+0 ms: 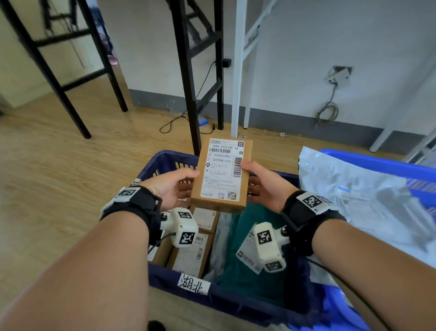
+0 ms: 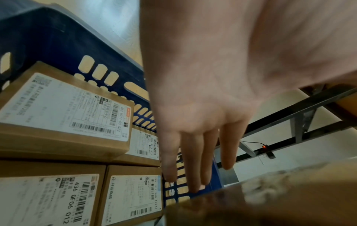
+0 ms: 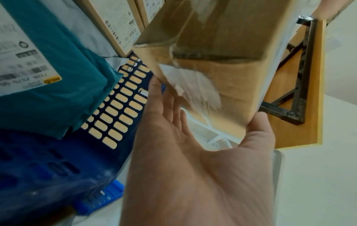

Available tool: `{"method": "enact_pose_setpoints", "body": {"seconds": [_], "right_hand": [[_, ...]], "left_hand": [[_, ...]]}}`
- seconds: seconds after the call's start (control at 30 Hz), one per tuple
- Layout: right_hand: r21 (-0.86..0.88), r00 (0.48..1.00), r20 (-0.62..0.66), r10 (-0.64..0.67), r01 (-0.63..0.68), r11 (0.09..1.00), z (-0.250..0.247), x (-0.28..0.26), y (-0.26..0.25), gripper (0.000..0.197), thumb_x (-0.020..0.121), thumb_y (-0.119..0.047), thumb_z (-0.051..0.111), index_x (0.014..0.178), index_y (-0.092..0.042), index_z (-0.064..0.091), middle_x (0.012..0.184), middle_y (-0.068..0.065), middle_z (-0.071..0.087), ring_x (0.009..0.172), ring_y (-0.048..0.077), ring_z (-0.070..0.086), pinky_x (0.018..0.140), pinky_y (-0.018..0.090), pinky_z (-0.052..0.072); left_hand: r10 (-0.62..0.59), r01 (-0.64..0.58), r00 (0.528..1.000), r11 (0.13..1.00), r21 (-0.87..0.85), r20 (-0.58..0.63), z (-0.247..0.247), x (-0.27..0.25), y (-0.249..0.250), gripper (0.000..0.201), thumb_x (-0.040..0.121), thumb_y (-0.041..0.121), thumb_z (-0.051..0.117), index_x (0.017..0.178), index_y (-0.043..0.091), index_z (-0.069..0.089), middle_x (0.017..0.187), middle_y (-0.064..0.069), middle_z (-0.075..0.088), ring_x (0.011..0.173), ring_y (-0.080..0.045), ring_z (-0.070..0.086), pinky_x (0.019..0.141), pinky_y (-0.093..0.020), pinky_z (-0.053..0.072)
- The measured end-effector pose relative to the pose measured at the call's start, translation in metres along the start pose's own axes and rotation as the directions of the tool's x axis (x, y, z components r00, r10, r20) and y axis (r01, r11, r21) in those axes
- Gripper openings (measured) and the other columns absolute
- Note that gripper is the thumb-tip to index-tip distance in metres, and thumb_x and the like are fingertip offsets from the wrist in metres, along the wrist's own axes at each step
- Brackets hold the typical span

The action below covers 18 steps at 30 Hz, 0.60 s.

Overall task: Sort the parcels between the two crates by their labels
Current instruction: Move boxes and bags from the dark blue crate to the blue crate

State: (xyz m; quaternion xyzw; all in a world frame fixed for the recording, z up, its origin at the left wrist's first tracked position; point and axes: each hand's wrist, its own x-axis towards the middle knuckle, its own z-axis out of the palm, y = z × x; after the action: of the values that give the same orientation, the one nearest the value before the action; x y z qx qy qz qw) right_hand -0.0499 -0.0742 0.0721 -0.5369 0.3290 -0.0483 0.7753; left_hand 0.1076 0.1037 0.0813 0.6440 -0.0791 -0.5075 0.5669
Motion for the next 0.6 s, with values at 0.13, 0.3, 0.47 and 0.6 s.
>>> {"method": "enact_pose_setpoints", "body": {"seconds": [0.13, 0.3, 0.47, 0.6], "right_hand": [[-0.009, 1.0, -0.019, -0.003, 0.002, 1.0, -0.004, -0.008, 0.002, 0.027, 0.088, -0.035, 0.063, 0.107, -0.016, 0.066, 0.104, 0.009, 0.069, 0.095, 0.024, 0.063, 0.082, 0.037, 0.052], [-0.01, 0.999, -0.032, 0.0, 0.0, 1.0, -0.006, -0.01, 0.006, 0.027, 0.089, -0.035, 0.062, 0.108, -0.016, 0.066, 0.106, 0.009, 0.068, 0.098, 0.025, 0.063, 0.1, 0.046, 0.047], [0.007, 0.999, -0.04, 0.003, -0.003, 1.0, -0.008, -0.011, 0.007, 0.023, 0.088, -0.033, 0.063, 0.104, -0.016, 0.067, 0.104, 0.008, 0.069, 0.1, 0.025, 0.063, 0.101, 0.047, 0.046], [0.005, 0.999, -0.037, 0.005, -0.005, 1.0, -0.01, -0.012, 0.007, 0.021, 0.088, -0.033, 0.063, 0.102, -0.017, 0.067, 0.102, 0.007, 0.069, 0.098, 0.024, 0.063, 0.099, 0.046, 0.047]], "left_hand": [[-0.003, 0.003, 1.0, 1.0, 0.004, 0.018, 0.004, 0.003, 0.001, 0.062, 0.068, 0.03, 0.073, 0.125, 0.012, 0.058, 0.093, -0.008, 0.069, 0.085, -0.021, 0.063, 0.081, -0.034, 0.05], [-0.01, 0.009, 1.0, 0.999, 0.042, 0.028, 0.011, 0.008, -0.001, 0.035, 0.085, 0.028, 0.065, 0.116, 0.013, 0.06, 0.094, -0.007, 0.07, 0.088, -0.022, 0.064, 0.086, -0.034, 0.049], [-0.029, 0.027, 0.999, 0.996, 0.083, 0.026, 0.017, 0.012, -0.001, 0.022, 0.087, 0.028, 0.063, 0.106, 0.015, 0.064, 0.09, -0.004, 0.072, 0.086, -0.019, 0.064, 0.084, -0.033, 0.049], [-0.042, 0.038, 0.999, 0.992, 0.123, 0.029, 0.021, 0.013, -0.002, 0.024, 0.088, 0.028, 0.064, 0.108, 0.016, 0.063, 0.094, -0.005, 0.071, 0.086, -0.019, 0.063, 0.082, -0.034, 0.049]]}}
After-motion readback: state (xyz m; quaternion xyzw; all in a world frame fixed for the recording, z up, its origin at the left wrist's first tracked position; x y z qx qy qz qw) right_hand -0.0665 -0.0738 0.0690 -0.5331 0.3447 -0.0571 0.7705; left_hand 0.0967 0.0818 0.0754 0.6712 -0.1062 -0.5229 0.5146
